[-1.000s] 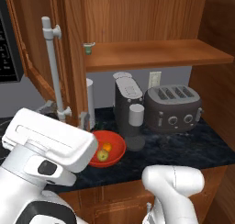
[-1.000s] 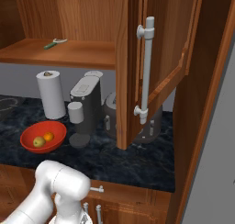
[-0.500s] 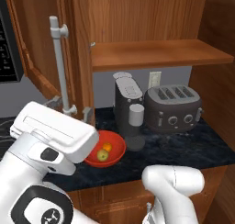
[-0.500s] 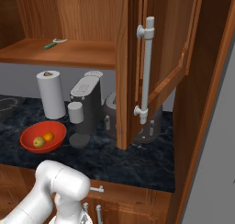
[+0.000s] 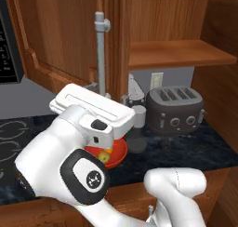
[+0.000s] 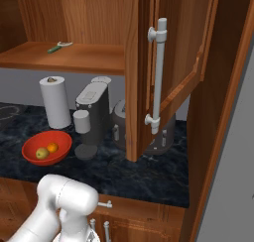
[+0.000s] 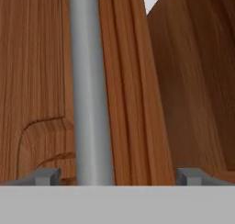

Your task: Open the cabinet. Pick the apple and tangerine from the cabinet and place them into the bowl. Then close the cabinet.

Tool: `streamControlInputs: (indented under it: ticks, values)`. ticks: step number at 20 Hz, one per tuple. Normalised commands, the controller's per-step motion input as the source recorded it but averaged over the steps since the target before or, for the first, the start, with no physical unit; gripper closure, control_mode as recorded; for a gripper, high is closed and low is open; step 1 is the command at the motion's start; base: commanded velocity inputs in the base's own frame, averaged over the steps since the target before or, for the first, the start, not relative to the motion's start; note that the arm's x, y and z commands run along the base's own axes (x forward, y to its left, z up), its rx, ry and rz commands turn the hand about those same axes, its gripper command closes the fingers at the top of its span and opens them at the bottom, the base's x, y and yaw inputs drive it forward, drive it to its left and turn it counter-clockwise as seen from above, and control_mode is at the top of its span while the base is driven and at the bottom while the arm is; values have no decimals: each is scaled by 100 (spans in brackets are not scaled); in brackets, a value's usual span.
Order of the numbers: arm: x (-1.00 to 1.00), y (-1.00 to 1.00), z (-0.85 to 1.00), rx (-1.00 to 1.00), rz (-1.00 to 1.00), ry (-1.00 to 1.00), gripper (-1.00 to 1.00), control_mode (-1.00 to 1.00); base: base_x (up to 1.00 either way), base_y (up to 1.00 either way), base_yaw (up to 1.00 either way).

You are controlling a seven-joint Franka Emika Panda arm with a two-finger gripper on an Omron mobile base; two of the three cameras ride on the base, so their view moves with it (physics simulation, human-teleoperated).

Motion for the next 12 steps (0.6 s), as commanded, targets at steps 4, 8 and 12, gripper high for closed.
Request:
streamControlInputs:
  ticks: [4, 8, 12]
  values:
    - [100, -87, -31, 10, 16, 2, -100, -100, 0, 0, 0]
    - [93, -46, -23, 3, 11, 6, -100, -100, 0, 0, 0]
    - [74, -25, -8, 1, 5, 5, -100, -100, 0, 0, 0]
